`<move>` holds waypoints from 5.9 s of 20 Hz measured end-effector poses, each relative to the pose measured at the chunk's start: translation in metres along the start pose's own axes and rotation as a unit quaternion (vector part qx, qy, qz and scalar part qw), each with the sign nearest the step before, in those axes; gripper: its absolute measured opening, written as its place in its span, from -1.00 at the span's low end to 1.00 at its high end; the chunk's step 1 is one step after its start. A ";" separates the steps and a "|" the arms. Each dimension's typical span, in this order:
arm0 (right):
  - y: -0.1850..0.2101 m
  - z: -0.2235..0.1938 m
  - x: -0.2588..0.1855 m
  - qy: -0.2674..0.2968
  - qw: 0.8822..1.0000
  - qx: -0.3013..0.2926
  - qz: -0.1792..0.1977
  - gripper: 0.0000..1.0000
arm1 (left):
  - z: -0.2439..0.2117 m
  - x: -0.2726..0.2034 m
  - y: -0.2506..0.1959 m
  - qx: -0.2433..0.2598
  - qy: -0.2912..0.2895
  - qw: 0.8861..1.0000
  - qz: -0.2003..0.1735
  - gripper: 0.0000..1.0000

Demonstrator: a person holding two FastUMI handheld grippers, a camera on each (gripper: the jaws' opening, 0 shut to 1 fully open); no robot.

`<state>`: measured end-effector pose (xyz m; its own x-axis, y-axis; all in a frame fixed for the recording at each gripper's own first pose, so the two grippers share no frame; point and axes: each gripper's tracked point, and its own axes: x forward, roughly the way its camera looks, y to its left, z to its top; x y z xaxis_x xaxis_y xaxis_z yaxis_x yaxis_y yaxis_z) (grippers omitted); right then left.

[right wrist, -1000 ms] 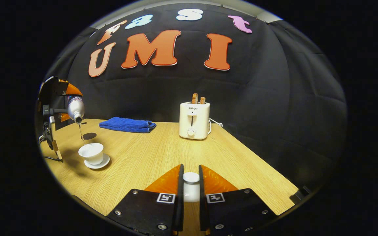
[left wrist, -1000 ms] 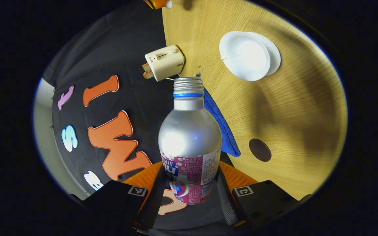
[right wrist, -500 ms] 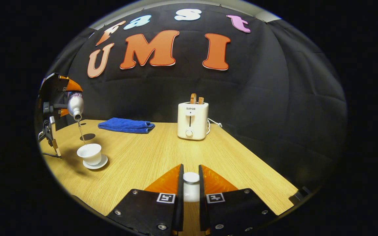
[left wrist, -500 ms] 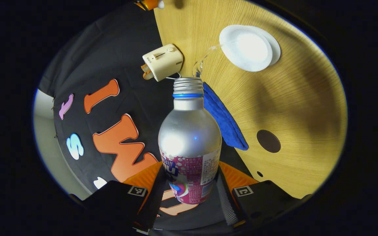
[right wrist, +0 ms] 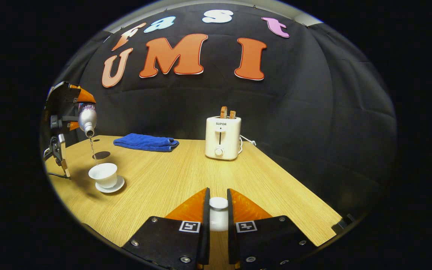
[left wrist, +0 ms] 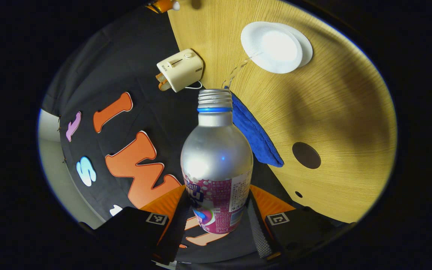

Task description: Open the teacup lid with one hand, grasp the water bottle and pour water into the teacup with the other hand; after pouring, place the water bottle on the coaster and then close the teacup lid.

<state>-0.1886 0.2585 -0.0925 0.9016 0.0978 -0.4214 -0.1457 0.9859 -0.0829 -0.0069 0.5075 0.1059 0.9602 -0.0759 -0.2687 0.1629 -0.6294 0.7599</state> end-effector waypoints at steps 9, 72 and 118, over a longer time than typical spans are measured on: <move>0.010 0.003 0.000 -0.001 1.000 -0.003 0.008 -0.60 | 0.002 -0.003 -0.001 0.014 0.003 1.000 0.004 0.66; 0.269 0.047 0.028 -0.017 0.974 -0.102 0.204 -0.60 | -0.028 0.053 -0.118 -0.894 0.030 0.445 0.040 0.59; 0.270 0.026 0.046 -0.014 0.971 -0.127 0.201 -0.47 | -0.031 -0.032 -0.109 -0.889 0.007 0.455 0.045 0.96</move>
<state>-0.1763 0.5329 -0.1110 0.7611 0.4758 -0.4408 -0.5814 0.8018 -0.1384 -0.0482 0.6024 0.0505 0.9805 -0.0266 -0.1948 0.0365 0.9982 0.0474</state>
